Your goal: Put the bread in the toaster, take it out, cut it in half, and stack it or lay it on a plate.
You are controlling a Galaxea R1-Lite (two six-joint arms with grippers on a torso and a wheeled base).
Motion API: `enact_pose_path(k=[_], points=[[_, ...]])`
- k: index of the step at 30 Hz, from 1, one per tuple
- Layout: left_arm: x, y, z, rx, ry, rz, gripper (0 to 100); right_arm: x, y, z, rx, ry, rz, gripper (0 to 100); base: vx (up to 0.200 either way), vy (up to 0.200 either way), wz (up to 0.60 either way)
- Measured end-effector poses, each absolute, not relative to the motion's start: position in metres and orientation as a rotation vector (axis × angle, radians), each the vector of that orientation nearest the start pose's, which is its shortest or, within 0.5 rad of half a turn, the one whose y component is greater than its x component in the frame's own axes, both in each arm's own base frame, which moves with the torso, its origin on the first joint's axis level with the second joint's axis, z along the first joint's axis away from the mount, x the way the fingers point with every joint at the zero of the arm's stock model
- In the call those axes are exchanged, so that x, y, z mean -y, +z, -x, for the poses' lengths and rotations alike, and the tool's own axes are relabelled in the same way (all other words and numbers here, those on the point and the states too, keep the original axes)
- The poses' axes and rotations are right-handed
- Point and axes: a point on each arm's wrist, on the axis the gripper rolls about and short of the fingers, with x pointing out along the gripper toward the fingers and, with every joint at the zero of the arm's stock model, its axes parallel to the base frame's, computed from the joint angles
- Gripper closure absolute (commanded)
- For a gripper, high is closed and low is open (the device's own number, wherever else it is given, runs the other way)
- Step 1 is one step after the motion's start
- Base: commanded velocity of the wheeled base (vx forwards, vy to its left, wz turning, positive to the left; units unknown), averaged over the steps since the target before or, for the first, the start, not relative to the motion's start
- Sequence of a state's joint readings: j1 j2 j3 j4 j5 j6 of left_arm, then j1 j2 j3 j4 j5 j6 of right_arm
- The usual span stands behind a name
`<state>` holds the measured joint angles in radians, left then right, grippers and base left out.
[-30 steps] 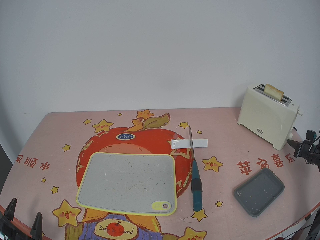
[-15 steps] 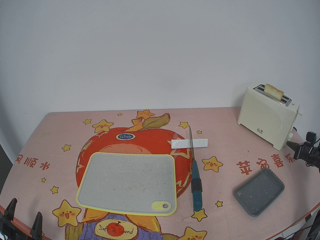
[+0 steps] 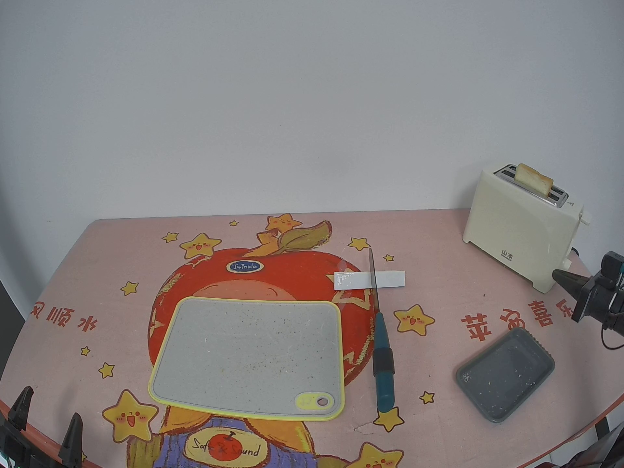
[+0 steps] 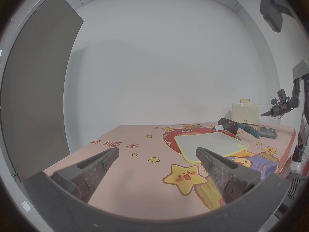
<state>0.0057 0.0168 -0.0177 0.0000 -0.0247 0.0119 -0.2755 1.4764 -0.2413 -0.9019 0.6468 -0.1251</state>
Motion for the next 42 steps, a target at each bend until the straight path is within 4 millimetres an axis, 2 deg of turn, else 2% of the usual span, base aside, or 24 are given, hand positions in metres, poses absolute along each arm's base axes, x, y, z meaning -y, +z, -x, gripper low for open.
enact_pose_path(k=[3,9,15,19,24,31,35,42], points=[[0.001,0.081,0.023,0.001,-0.019,-0.012,0,0.018,0.122,-0.179,-0.292,0.46,-0.01,100,0.0,0.0,0.0],[0.001,0.081,0.023,0.001,-0.019,-0.012,0,-0.01,0.114,-0.164,-0.326,0.541,0.016,100,0.0,0.0,0.0],[0.001,0.081,0.023,0.001,-0.019,-0.012,0,-0.016,0.129,-0.171,-0.257,0.574,0.039,100,0.0,0.0,0.0],[0.001,0.081,0.023,0.001,-0.019,-0.012,0,-0.014,0.148,-0.181,-0.178,0.601,0.036,100,0.0,0.0,0.0],[0.001,0.081,0.023,0.001,-0.019,-0.012,0,0.0,0.182,-0.197,-0.073,0.576,0.031,100,0.0,0.0,0.0],[0.001,0.081,0.023,0.001,-0.019,-0.012,0,0.045,0.229,-0.214,0.026,0.465,0.058,100,0.0,0.0,0.0],[0.001,0.081,0.023,0.001,-0.019,-0.012,0,0.071,0.237,-0.226,0.031,0.422,0.073,100,0.0,0.0,0.0],[0.001,0.081,0.023,0.001,-0.019,-0.012,0,0.089,0.23,-0.248,0.006,0.411,0.132,100,0.0,0.0,0.0]])
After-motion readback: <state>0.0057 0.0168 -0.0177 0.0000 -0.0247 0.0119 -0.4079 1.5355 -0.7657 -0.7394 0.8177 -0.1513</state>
